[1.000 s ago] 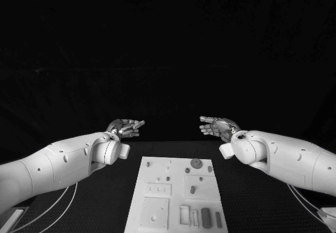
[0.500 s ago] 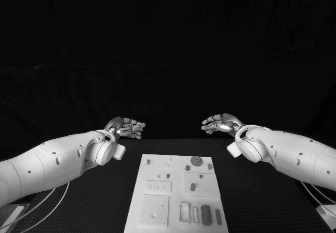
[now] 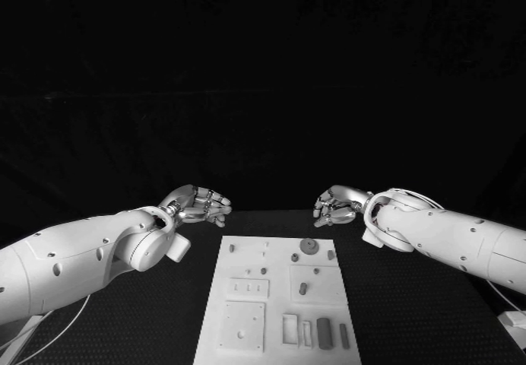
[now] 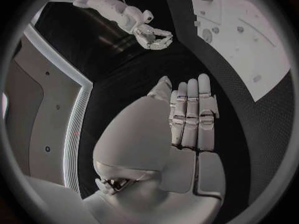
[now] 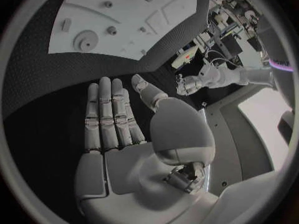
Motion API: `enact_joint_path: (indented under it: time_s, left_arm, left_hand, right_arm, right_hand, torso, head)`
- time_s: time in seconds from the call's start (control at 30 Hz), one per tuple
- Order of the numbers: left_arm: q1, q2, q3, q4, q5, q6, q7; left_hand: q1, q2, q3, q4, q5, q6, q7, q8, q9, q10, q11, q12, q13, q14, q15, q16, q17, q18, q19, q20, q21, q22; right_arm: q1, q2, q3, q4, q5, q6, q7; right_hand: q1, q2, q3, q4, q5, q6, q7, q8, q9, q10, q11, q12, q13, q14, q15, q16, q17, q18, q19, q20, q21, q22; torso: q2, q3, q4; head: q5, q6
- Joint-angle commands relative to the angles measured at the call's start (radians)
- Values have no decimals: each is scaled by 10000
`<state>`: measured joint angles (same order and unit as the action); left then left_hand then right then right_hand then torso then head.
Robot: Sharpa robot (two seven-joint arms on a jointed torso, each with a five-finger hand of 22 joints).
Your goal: Assemble the parts on the task board
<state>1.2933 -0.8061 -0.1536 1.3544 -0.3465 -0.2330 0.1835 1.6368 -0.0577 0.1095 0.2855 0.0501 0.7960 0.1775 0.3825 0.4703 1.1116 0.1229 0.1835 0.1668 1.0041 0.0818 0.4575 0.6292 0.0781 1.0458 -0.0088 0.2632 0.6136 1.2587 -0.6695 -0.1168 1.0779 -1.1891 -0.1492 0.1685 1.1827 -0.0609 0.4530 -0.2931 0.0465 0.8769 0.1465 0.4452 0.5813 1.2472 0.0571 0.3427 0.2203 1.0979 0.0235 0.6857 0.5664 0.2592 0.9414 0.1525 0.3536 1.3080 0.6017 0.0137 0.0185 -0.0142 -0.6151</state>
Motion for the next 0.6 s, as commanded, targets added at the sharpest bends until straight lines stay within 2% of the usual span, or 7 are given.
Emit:
enact_joint_path:
  time_s: [0.03, 0.1, 0.2, 0.33, 0.5, 0.57, 0.6]
  left_arm:
    - [78, -155, 10, 366, -109, 153, 247]
    - [133, -353, 10, 697, -108, 115, 230]
    - [153, -536, 11, 1027, -108, 67, 226]
    - [154, -661, 11, 1268, -108, 36, 191]
    - [151, -700, 9, 1377, -108, 5, 202]
    - [151, -689, 8, 1360, -108, 6, 193]
    - [150, -685, 8, 1349, -108, 9, 187]
  left_hand:
    - [-67, -70, -55, 46, 14, 49, -34, -82, -17, 27, 20, -61, -3, 61, -15, -28, 52, 10, 49, -51, 44, 25]
    - [-128, -68, -95, 51, 13, 67, -29, -105, -31, 53, 24, -100, 3, 65, -16, -56, 90, -8, 46, -66, 44, 41]
    - [-186, -76, -126, 51, 13, 62, 1, -142, -52, 58, 56, -157, 4, 76, -22, -84, 132, -21, 48, -83, 44, 58]
    - [-231, -82, -140, 52, 14, 54, 27, -181, -73, 56, 78, -219, 4, 111, -37, -102, 182, -28, 74, -103, 58, 82]
    - [-265, -89, -146, 55, 14, 53, 40, -203, -84, 57, 86, -260, 6, 123, -43, -122, 213, -36, 77, -111, 58, 95]
    - [-280, -89, -148, 56, 14, 52, 45, -211, -88, 56, 88, -273, 6, 124, -43, -130, 222, -39, 76, -113, 57, 98]
    - [-295, -88, -150, 57, 14, 49, 51, -219, -92, 55, 91, -285, 6, 126, -44, -137, 231, -42, 76, -115, 56, 101]
  right_arm:
    - [1, -45, 4, 281, -2269, -827, -234]
    - [-2, -21, 4, 498, -2764, -998, -553]
    - [-37, -67, 3, 821, -3334, -1022, -952]
    - [-129, -100, 3, 920, -3524, -1217, -1127]
    - [-148, -102, 3, 1043, -3607, -1446, -1310]
    - [-160, -139, 3, 1137, -3449, -1338, -1268]
    - [-167, -149, 3, 1199, -3435, -1334, -1260]
  right_hand:
    - [160, -102, -222, -10, 39, 196, -223, 33, 71, 905, -357, 610, 478, 832, -489, 774, 489, 26, 974, -390, 577, 273]
    - [209, -136, -403, -10, 32, 471, -384, 33, 149, 1143, -572, 1107, 1095, 1053, -822, 1388, 988, 26, 1523, -737, 974, 250]
    - [268, -70, -463, -13, 17, 589, -431, -127, 217, 831, -584, 1465, 1851, 1017, -977, 1781, 1406, 26, 1703, -896, 1222, 239]
    - [311, 12, -401, -11, 27, 573, -385, -271, 245, 604, -574, 1519, 2204, 929, -976, 1796, 1506, 26, 1656, -902, 1277, 227]
    - [177, -17, -362, -10, 28, 131, -246, -830, 33, 545, -467, 1472, 2558, 1060, -1038, 1839, 1616, 26, 1782, -973, 1485, 232]
    - [159, -88, -288, -2, 29, -39, -108, -1028, -75, 53, -315, 1074, 2451, 771, -912, 1585, 1517, 8, 1568, -938, 1394, 196]
    - [190, -115, -201, 7, 10, -157, 71, -1155, -151, -1151, -24, 229, 2081, 740, -639, 1498, 1467, 20, 1537, -937, 1390, 196]
  torso:
    - [306, 79, 123]
    - [423, 107, 174]
    - [589, 152, 241]
    - [796, 188, 332]
    - [1018, 233, 374]
    - [1113, 236, 392]
    - [1160, 238, 401]
  head:
    - [-55, 38]
    - [-73, 35]
    - [-119, 72]
    - [-158, 153]
    - [-183, 159]
    - [-206, 173]
    - [-221, 181]
